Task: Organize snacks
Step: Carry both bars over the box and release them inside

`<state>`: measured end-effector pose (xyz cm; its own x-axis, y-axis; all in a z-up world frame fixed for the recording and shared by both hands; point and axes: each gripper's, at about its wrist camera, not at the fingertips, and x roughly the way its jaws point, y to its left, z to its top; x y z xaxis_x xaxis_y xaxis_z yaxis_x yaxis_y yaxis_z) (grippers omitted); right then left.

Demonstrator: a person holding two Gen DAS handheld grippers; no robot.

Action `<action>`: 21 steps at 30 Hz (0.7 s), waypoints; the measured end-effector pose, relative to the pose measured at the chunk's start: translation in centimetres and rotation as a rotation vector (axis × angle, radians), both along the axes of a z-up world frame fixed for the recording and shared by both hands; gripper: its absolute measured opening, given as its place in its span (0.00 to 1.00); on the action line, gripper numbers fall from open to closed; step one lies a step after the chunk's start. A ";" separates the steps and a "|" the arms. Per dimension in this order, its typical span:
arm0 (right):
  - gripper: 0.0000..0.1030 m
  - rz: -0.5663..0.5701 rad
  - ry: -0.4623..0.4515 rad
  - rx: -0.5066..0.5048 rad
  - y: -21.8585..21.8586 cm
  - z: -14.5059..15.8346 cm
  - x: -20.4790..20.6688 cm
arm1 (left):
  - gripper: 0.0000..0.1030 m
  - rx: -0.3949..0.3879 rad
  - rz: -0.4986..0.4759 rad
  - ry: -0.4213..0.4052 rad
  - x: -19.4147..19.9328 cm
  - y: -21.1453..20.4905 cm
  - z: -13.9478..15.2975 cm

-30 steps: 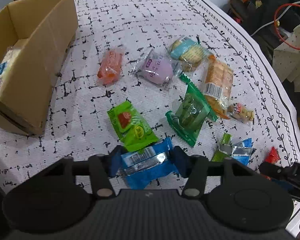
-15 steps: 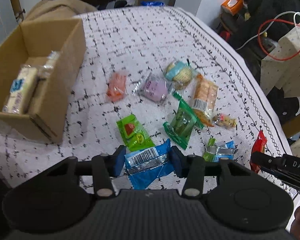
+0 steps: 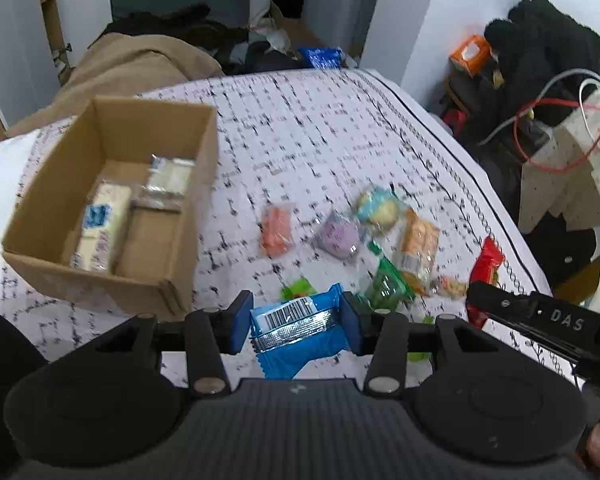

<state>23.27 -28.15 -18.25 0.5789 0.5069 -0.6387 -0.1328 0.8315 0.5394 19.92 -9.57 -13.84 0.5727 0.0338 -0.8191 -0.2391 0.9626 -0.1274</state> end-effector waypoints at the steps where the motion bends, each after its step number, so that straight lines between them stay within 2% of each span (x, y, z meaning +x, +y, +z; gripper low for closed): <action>1: 0.19 0.008 -0.004 0.003 0.4 0.1 0.1 | 0.45 0.000 0.005 -0.005 0.0 0.3 0.3; 21: 0.19 0.133 -0.056 0.041 9.9 2.2 0.6 | 0.45 0.037 0.120 -0.090 0.6 7.9 4.2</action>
